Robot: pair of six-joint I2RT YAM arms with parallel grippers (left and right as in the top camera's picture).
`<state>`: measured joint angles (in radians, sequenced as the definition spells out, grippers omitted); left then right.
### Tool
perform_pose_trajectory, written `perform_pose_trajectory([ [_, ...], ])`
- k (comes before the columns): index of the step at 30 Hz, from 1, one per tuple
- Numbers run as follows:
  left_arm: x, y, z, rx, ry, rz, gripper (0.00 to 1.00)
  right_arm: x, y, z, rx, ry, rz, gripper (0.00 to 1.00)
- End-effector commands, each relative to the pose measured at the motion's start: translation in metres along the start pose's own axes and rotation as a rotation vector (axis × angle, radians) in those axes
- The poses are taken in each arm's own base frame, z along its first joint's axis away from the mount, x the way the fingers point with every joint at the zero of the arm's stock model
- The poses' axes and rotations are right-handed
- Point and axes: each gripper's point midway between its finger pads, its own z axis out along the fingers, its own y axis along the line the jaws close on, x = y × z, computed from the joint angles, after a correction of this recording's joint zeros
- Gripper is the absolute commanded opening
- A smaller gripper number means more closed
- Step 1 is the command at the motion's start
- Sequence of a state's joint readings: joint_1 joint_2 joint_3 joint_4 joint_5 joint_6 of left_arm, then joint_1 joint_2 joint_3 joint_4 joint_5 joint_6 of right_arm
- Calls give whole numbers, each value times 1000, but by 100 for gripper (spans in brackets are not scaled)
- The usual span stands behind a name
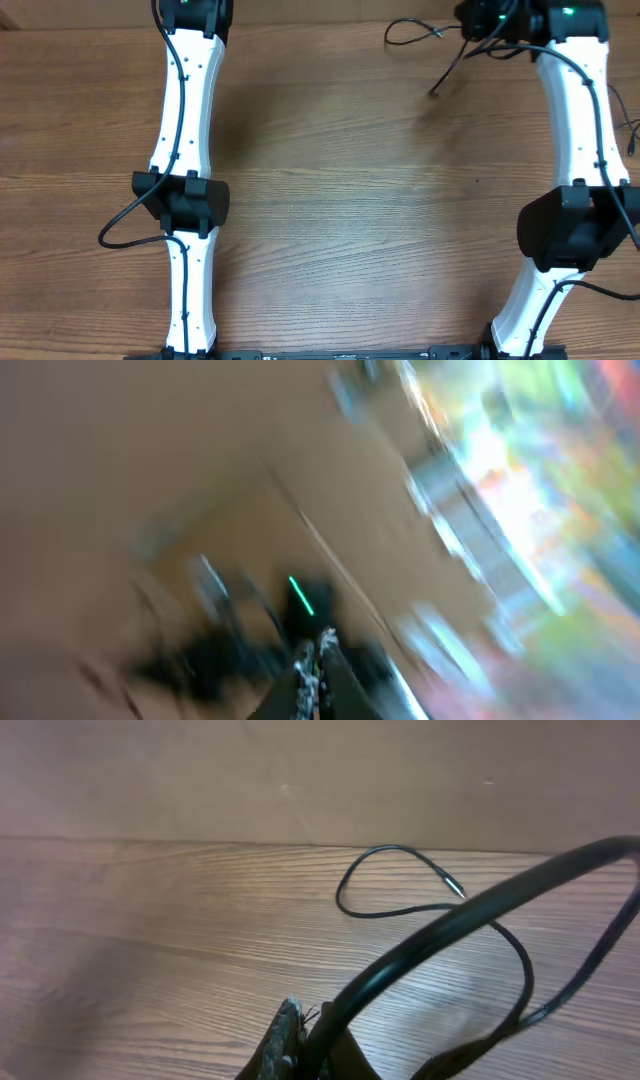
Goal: Untangle cables
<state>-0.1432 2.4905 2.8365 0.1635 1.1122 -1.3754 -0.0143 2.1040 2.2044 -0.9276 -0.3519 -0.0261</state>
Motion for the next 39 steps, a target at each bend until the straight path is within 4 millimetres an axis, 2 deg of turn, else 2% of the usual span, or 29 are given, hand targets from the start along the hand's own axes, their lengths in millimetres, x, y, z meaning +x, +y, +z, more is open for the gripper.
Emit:
perform_pose_trajectory([
  [1,-90,56,-31,-407,-541,390,4,-11,11,-10,41,-38,-43,4],
  [3,-92,95,-47,-653,-608,402,4,-13,15,-10,48,-46,-52,4],
  [4,-80,115,-48,-764,-553,421,4,-13,17,-11,48,-49,-56,4],
  [5,-72,124,-47,-801,-511,420,4,-14,18,-11,47,-49,-56,4],
  [8,-18,170,-52,-963,-286,314,4,-15,19,-10,45,-56,-56,4],
  [10,16,186,-56,-991,-160,207,4,-16,20,-10,43,-58,-58,4],
  [12,48,184,-49,-897,-19,99,4,-17,24,-13,38,-64,-42,4],
  [14,74,168,-40,-736,104,-10,4,-20,34,-21,21,-76,-31,4],
  [17,86,158,-43,-660,150,-121,4,-30,52,-40,2,-107,-53,4],
  [20,87,170,-59,-772,125,-158,4,-37,79,-65,-26,-132,-82,4],
  [22,89,184,-80,-941,95,-158,4,-38,95,-79,-35,-138,-99,4],
  [24,93,191,-105,-1133,81,-130,4,-37,102,-85,-23,-141,-110,4],
  [27,102,172,-120,-1239,131,-81,4,-34,109,-89,-28,-131,-119,4],
  [30,104,131,-122,-1233,171,-25,4,-31,113,-87,-34,-121,-123,4],
  [32,98,93,-125,-1215,169,34,4,-30,115,-87,-37,-118,-124,4],
  [33,96,67,-125,-1188,178,89,4,-29,115,-87,-38,-117,-124,4],
  [36,93,15,-129,-1150,169,179,4,-28,118,-86,-44,-110,-126,4],
  [37,93,-7,-123,-1086,174,222,4,-26,123,-86,-62,-106,-130,4],
  [38,95,-29,-107,-959,193,261,4,-26,133,-86,-97,-109,-141,4],
  [39,97,-36,-97,-883,210,271,4,-27,141,-86,-123,-113,-149,4],
])
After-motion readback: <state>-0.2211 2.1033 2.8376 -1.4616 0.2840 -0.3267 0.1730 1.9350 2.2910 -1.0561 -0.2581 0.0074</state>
